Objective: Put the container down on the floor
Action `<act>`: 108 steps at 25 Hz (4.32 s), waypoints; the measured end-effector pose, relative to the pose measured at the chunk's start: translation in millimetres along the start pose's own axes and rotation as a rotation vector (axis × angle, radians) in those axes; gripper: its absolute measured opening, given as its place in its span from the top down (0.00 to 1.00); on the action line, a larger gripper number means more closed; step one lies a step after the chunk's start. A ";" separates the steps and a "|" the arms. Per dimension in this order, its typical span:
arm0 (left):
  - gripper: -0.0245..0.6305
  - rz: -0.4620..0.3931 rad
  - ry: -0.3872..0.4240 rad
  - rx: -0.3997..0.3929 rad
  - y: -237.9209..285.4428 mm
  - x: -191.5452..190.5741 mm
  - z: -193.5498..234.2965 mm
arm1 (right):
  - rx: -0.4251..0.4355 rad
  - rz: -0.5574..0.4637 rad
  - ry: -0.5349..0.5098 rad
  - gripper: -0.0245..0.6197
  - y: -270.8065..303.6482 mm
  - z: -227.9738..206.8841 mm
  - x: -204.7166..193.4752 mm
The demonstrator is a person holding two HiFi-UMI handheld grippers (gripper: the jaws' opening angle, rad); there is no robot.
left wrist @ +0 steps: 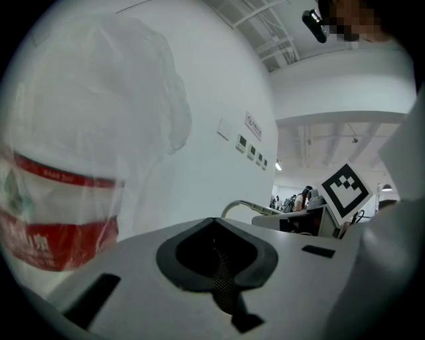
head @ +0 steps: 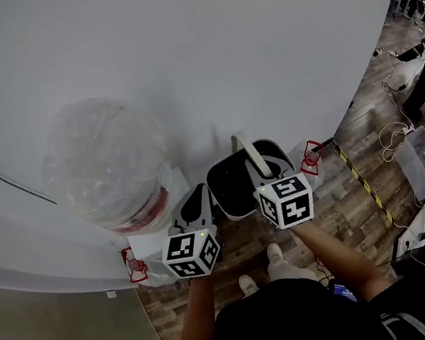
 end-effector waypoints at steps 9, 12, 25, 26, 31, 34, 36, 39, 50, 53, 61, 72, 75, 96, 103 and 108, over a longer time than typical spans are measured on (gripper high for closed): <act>0.94 0.049 -0.073 0.030 24.8 -28.5 10.5 | -0.009 0.047 -0.019 0.91 27.7 -16.7 -18.9; 0.94 0.066 -0.079 0.037 33.4 -35.9 11.0 | -0.003 0.069 -0.018 0.91 37.1 -21.3 -24.9; 0.94 0.151 -0.144 0.049 58.5 -82.1 12.8 | 0.041 0.176 -0.030 0.91 66.6 -36.9 -58.9; 0.94 0.159 -0.152 0.050 59.3 -86.9 12.3 | 0.043 0.184 -0.030 0.91 68.4 -38.1 -62.1; 0.94 0.197 -0.187 0.064 61.2 -110.5 16.7 | 0.055 0.223 -0.029 0.91 81.3 -40.0 -78.6; 0.94 0.212 -0.203 0.077 62.1 -124.0 20.3 | 0.059 0.247 -0.024 0.91 89.0 -40.2 -90.0; 0.94 0.220 -0.217 0.085 62.2 -130.6 21.8 | 0.061 0.265 -0.021 0.91 91.5 -40.6 -97.2; 0.94 0.233 -0.227 0.087 62.8 -138.5 21.4 | 0.066 0.290 -0.016 0.91 93.0 -40.6 -108.0; 0.94 0.287 -0.226 0.072 68.2 -170.7 17.1 | 0.069 0.359 0.001 0.91 103.3 -42.9 -147.4; 0.94 0.299 -0.223 0.070 70.4 -177.3 17.8 | 0.067 0.378 0.009 0.91 104.0 -45.4 -157.8; 0.94 0.339 -0.255 0.074 78.3 -211.4 17.2 | 0.048 0.434 0.041 0.91 112.2 -61.3 -192.5; 0.94 0.409 -0.250 0.082 88.6 -262.5 14.5 | 0.023 0.491 0.062 0.91 128.8 -80.1 -233.4; 0.94 0.415 -0.264 0.091 91.9 -274.1 19.0 | 0.023 0.512 0.059 0.91 133.6 -82.5 -246.6; 0.94 0.526 -0.340 0.068 95.6 -355.1 24.4 | 0.008 0.657 0.101 0.91 160.4 -84.2 -341.2; 0.94 0.553 -0.363 0.060 100.1 -380.2 26.5 | 0.008 0.697 0.105 0.91 168.7 -85.0 -368.1; 0.94 0.563 -0.384 0.066 103.2 -406.1 35.5 | 0.005 0.728 0.108 0.91 177.3 -89.0 -391.9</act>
Point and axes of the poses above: the fingertips, and each gripper's own axes: y forward along the fingers, z to its left, x out of its top, the point moved 7 cm from there along -y, backward along the fingers, and after that the axes turned 7 degrees about -x, right-handed, at the moved point
